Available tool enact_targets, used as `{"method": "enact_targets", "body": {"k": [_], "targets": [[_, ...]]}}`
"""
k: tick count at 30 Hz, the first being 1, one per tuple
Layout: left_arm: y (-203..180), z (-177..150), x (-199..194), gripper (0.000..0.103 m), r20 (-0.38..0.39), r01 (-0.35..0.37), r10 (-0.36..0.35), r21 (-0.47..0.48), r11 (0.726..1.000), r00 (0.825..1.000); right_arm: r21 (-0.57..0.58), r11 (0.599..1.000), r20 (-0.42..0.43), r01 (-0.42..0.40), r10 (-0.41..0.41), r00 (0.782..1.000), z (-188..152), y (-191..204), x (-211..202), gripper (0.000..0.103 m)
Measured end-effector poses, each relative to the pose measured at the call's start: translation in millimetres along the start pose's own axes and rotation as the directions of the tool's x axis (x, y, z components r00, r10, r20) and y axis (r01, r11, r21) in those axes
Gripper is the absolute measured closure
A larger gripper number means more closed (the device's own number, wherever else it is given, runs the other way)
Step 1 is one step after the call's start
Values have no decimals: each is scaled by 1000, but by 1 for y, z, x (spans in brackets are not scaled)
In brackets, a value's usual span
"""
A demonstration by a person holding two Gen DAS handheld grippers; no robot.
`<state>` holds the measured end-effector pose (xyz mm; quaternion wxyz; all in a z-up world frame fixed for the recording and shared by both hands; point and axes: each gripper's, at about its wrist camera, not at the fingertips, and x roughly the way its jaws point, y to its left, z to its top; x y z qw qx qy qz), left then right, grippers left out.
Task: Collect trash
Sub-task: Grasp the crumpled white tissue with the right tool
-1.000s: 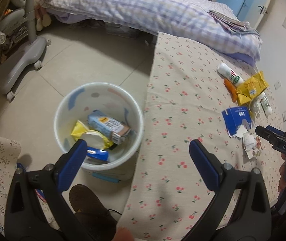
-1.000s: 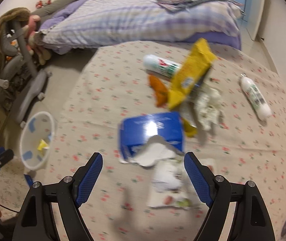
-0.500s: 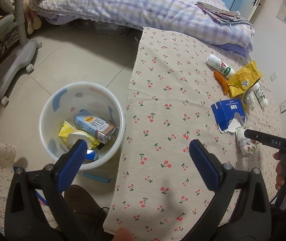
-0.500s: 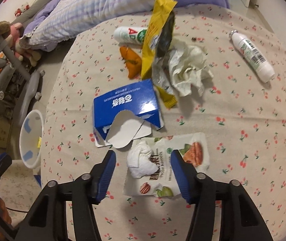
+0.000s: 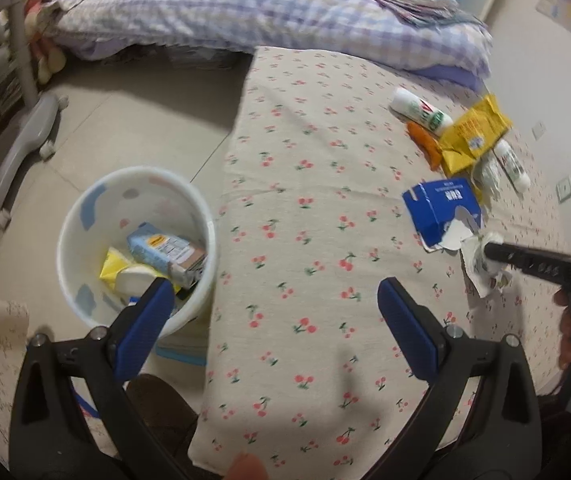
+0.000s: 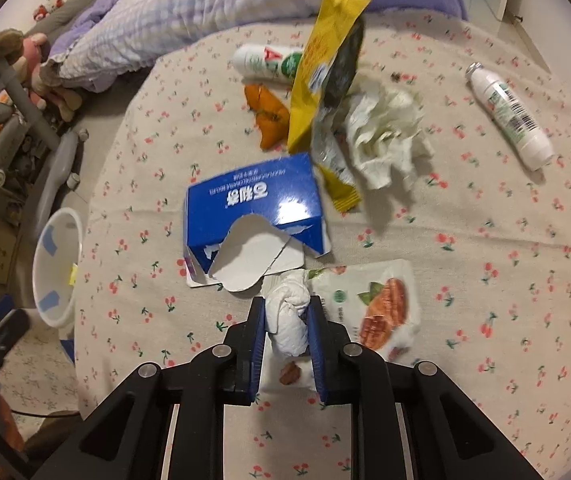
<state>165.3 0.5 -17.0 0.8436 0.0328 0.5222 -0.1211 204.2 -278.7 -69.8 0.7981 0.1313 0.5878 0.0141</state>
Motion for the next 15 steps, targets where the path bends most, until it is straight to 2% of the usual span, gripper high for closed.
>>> {"method": "enact_targets", "body": {"k": [3, 7, 12, 15], "targets": [[-20, 4, 9, 2, -2, 5, -5, 55, 998, 1000, 13, 1000, 33, -3, 3, 999, -1, -10, -15, 82], [-59, 12, 25, 2, -1, 23, -23, 148, 989, 1000, 30, 999, 79, 35, -37, 996, -2, -29, -32, 82], [-101, 21, 47, 2, -6, 41, -41, 237, 971, 999, 63, 996, 76, 68, -73, 994, -7, -61, -38, 82], [-117, 24, 59, 2, -6, 52, -52, 258, 965, 999, 87, 994, 71, 74, -80, 994, -9, -81, -40, 82]]}}
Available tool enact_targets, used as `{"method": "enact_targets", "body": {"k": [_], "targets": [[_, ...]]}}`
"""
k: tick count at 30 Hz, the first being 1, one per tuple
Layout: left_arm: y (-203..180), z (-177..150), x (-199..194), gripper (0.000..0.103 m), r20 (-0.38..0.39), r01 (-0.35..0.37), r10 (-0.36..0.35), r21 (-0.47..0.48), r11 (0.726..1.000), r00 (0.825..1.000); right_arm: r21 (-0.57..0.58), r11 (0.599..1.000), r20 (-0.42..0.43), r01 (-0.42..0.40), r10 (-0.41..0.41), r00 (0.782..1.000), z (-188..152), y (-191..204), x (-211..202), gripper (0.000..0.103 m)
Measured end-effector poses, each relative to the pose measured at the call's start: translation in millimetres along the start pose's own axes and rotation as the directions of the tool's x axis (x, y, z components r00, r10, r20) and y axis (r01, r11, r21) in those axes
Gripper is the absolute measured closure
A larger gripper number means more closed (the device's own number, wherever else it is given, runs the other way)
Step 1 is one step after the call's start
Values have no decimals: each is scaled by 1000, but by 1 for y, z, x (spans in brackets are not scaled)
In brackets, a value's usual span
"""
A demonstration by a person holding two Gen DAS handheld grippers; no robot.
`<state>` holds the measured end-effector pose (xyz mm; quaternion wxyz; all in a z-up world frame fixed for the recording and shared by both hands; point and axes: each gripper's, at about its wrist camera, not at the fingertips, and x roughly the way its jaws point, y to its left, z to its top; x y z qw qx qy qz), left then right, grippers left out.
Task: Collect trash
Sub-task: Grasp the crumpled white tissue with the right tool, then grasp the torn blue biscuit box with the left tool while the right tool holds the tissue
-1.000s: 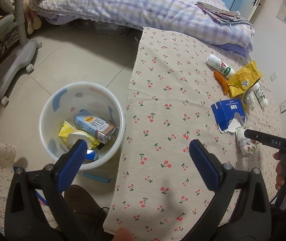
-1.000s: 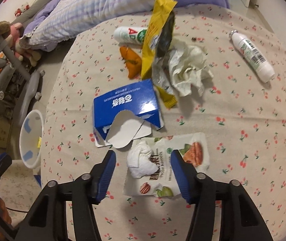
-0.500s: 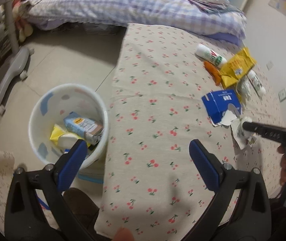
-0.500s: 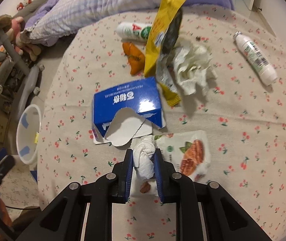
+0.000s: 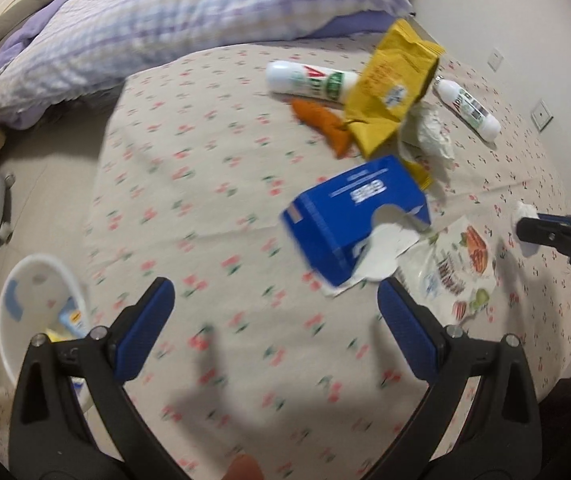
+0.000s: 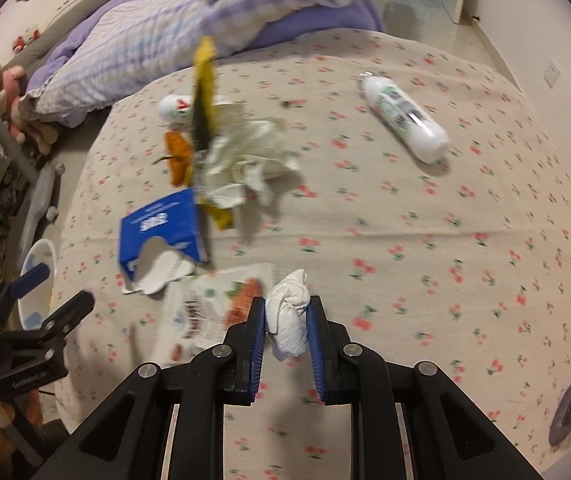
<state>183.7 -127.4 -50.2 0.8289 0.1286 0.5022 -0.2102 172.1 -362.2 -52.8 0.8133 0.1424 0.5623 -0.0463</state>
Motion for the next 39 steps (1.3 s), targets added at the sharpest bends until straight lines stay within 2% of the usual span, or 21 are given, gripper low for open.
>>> {"method": "enact_targets", "body": {"k": [8, 20, 22, 30, 32, 39], "targets": [[-23, 14, 29, 7, -13, 22, -22, 41, 999, 1000, 46, 999, -5, 17, -17, 1000, -8, -43, -5, 82], [-26, 19, 52, 12, -50, 49, -49, -7, 999, 998, 77, 997, -18, 16, -15, 1000, -16, -67, -7, 81], [-26, 19, 51, 18, -47, 52, -53, -14, 999, 998, 78, 997, -18, 16, -14, 1000, -16, -67, -8, 81], [-23, 19, 42, 57, -31, 36, -37, -34, 999, 999, 74, 997, -13, 20, -19, 1000, -18, -64, -9, 81], [-19, 19, 40, 63, -35, 33, -35, -46, 998, 999, 74, 997, -11, 21, -20, 1000, -18, -63, -9, 81], [-13, 15, 22, 67, -15, 36, -37, -51, 998, 999, 71, 997, 15, 25, -26, 1000, -16, -58, -14, 81]]}}
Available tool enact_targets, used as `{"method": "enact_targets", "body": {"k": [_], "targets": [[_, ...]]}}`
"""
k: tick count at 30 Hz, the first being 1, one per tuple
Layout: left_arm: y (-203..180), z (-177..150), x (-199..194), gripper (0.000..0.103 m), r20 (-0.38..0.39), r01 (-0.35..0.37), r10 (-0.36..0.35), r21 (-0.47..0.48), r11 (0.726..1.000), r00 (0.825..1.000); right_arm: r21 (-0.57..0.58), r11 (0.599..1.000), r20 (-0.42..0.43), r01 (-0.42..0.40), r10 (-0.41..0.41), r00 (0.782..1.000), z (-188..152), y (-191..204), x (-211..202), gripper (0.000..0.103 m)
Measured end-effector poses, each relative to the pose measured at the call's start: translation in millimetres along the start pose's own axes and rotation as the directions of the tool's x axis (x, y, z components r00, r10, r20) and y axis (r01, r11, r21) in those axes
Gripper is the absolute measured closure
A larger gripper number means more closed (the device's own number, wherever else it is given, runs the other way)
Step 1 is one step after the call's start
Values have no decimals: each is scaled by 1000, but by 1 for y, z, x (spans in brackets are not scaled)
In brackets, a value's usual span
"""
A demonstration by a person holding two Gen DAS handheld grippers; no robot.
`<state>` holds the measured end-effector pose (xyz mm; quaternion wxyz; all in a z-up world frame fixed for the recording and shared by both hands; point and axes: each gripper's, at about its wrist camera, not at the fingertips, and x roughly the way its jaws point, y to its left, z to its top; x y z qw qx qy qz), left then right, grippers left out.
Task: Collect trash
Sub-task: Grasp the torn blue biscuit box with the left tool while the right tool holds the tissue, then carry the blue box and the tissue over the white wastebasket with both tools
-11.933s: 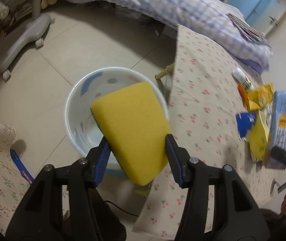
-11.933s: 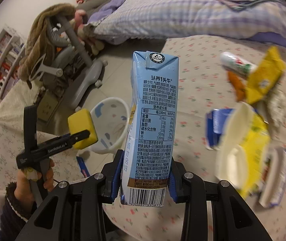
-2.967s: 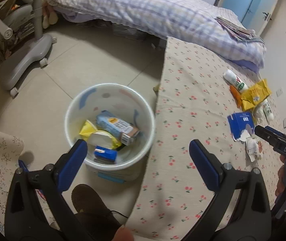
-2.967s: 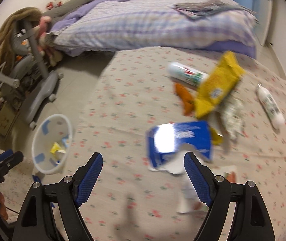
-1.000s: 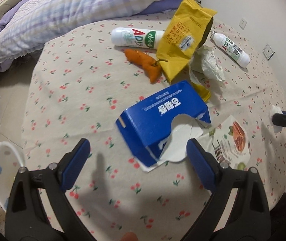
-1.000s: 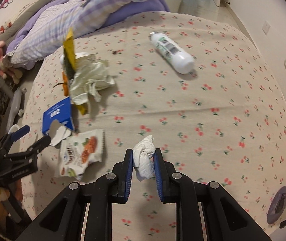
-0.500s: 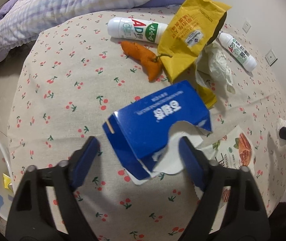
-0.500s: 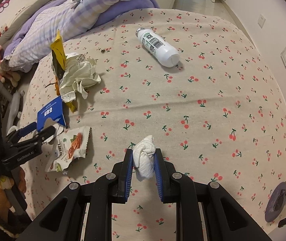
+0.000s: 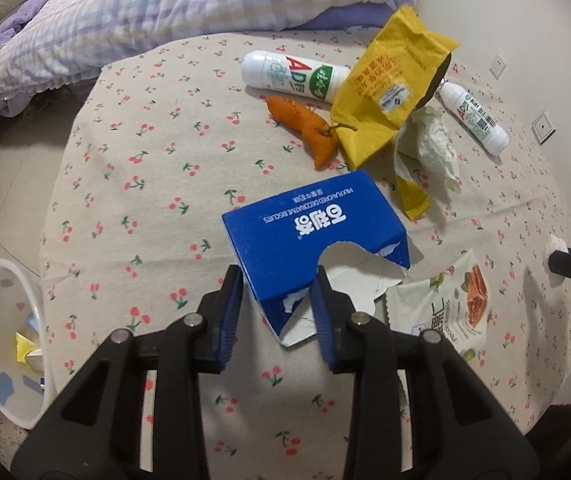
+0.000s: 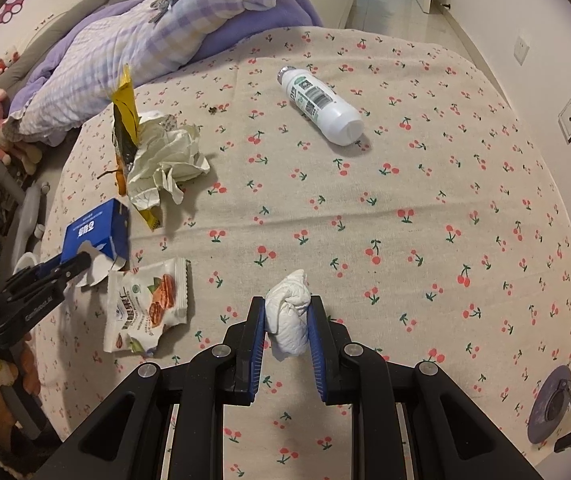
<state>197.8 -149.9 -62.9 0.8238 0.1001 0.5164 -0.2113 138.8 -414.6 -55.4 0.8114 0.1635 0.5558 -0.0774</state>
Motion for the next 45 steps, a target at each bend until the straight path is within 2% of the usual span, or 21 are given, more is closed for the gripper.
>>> {"method": "enact_targets", "body": {"k": [5, 13, 26, 36, 45], "targets": [[9, -4, -18, 67, 28, -3, 3, -1, 1000, 1000, -1, 1000, 14, -10, 10, 1000, 2, 6, -4, 81], [44, -15, -44, 67, 49, -33, 36, -44, 998, 998, -27, 999, 41, -31, 32, 999, 5, 30, -10, 81], [125, -48, -76, 67, 71, -107, 120, -161, 981, 990, -145, 987, 101, -68, 83, 991, 7, 108, -17, 81], [187, -73, -91, 67, 60, -154, 176, -271, 950, 983, -240, 966, 80, -94, 116, 990, 2, 173, -3, 81], [237, -91, -90, 66, 22, -201, 226, -379, 903, 974, -300, 947, 56, -115, 138, 989, -1, 220, 12, 81]]}}
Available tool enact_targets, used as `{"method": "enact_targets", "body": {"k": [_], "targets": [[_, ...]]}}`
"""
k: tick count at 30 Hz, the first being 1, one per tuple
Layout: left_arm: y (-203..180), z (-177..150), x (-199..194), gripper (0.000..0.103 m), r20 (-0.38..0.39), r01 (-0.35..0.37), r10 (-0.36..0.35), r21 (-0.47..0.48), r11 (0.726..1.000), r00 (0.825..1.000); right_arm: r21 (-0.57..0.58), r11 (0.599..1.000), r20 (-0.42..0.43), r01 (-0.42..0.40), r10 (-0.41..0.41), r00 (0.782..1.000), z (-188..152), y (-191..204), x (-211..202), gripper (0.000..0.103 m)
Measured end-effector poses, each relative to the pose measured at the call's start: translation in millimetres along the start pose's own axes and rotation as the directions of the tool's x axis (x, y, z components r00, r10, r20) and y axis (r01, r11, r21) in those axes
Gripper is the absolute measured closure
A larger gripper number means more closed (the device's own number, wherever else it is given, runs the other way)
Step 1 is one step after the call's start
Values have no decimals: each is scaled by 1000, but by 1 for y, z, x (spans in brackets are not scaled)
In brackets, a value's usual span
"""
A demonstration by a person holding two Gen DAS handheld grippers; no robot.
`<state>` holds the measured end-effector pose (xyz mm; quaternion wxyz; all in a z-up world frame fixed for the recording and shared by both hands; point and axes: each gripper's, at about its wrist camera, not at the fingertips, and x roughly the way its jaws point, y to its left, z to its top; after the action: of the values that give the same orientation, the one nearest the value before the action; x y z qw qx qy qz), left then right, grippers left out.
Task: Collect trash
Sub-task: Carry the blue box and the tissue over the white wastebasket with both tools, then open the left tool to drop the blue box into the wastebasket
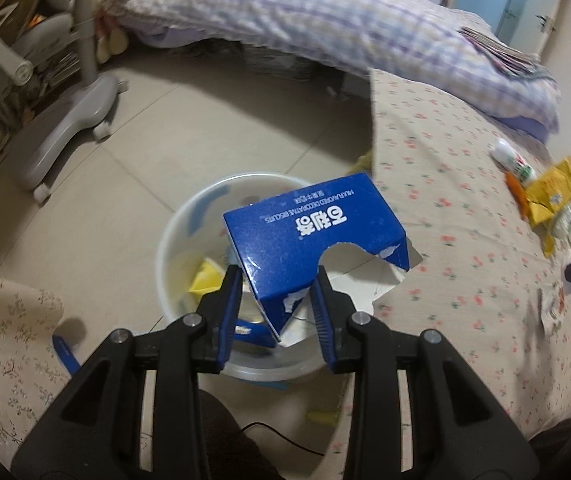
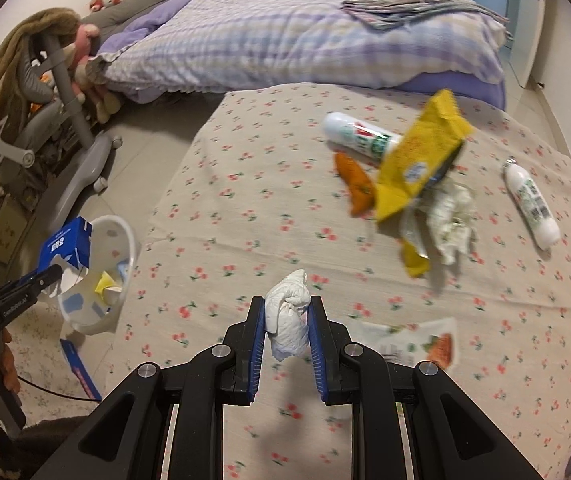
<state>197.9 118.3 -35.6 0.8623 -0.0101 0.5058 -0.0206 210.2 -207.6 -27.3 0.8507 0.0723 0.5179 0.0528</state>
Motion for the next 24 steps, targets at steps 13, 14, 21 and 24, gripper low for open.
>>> {"method": "enact_targets", "body": {"k": [13, 14, 21, 24], "targets": [[33, -4, -5, 21, 17, -70, 70, -31, 997, 997, -85, 991, -17, -102, 101, 995, 11, 82, 34, 81], [36, -5, -4, 20, 9, -77, 78, -34, 996, 997, -93, 990, -19, -109, 107, 994, 11, 88, 37, 81], [59, -14, -2, 16, -18, -143, 142, -48, 989, 990, -133, 975, -37, -177, 173, 984, 15, 136, 64, 81], [70, -18, -4, 13, -21, -153, 152, -61, 986, 988, -149, 970, -41, -190, 186, 982, 15, 152, 74, 81]]}}
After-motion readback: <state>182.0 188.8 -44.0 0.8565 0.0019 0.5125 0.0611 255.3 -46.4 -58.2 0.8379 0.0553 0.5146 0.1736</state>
